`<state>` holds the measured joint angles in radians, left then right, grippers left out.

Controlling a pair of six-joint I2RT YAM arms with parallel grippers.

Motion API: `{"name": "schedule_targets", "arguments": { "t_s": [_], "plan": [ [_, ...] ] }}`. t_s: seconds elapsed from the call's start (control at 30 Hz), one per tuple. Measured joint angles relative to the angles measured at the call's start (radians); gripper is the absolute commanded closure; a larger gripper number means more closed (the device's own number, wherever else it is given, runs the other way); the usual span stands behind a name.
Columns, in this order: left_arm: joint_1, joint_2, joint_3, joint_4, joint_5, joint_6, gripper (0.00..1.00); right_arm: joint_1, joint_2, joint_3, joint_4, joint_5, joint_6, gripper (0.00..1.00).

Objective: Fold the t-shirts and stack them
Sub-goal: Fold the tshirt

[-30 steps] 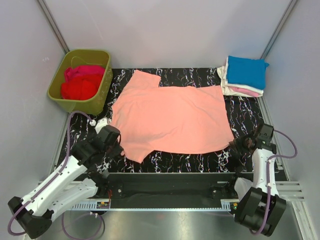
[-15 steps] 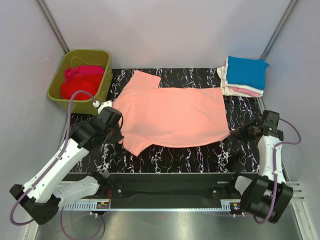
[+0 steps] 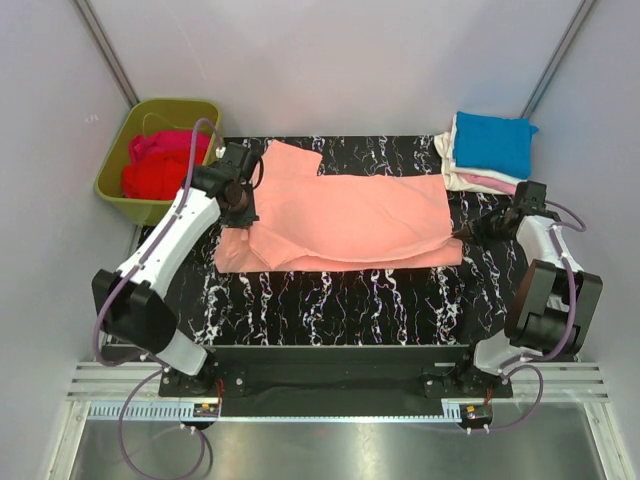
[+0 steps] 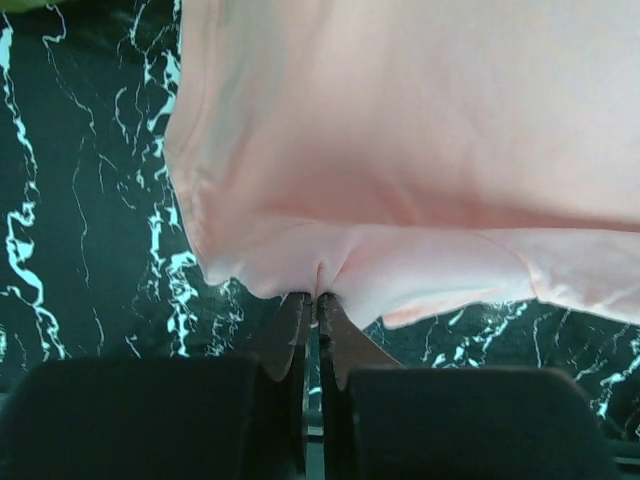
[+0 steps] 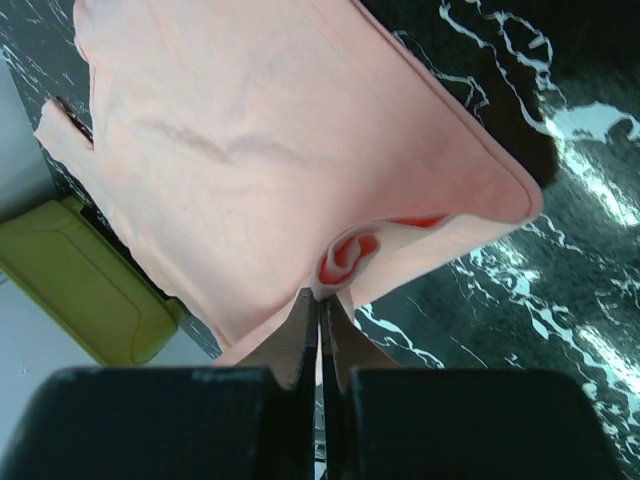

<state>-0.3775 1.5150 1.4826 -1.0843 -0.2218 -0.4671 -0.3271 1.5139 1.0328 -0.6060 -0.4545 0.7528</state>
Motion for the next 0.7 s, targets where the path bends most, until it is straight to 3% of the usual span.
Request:
{"name": "schedule_targets", "arguments": {
  "t_s": [0.27, 0.43, 0.5, 0.57, 0.6, 0.63, 0.67, 0.7],
  "plan": [
    [0.082, 0.232, 0.190, 0.002, 0.040, 0.090, 0.94, 0.027, 0.150, 0.149, 0.026, -0.002, 0.021, 1.00],
    [0.113, 0.369, 0.305, -0.006, 0.056, 0.116, 0.80, 0.037, 0.283, 0.209, 0.066, -0.008, 0.034, 0.97],
    [0.124, 0.444, 0.364, -0.021, 0.063, 0.126, 0.70, 0.040, 0.348, 0.230, 0.075, -0.010, 0.041, 0.85],
    [0.135, 0.525, 0.442, -0.040, 0.070, 0.134, 0.59, 0.043, 0.402, 0.248, 0.074, -0.010, 0.051, 0.53],
    [0.140, 0.566, 0.487, -0.055, 0.074, 0.135, 0.43, 0.043, 0.427, 0.261, 0.068, -0.008, 0.050, 0.38],
    [0.147, 0.609, 0.540, -0.066, 0.078, 0.143, 0.36, 0.044, 0.441, 0.275, 0.058, -0.005, 0.046, 0.15],
    [0.152, 0.632, 0.573, -0.076, 0.080, 0.145, 0.30, 0.044, 0.452, 0.293, 0.046, 0.001, 0.042, 0.05],
    [0.156, 0.649, 0.606, -0.085, 0.080, 0.145, 0.21, 0.044, 0.457, 0.315, 0.030, 0.008, 0.027, 0.00]
  ]
}}
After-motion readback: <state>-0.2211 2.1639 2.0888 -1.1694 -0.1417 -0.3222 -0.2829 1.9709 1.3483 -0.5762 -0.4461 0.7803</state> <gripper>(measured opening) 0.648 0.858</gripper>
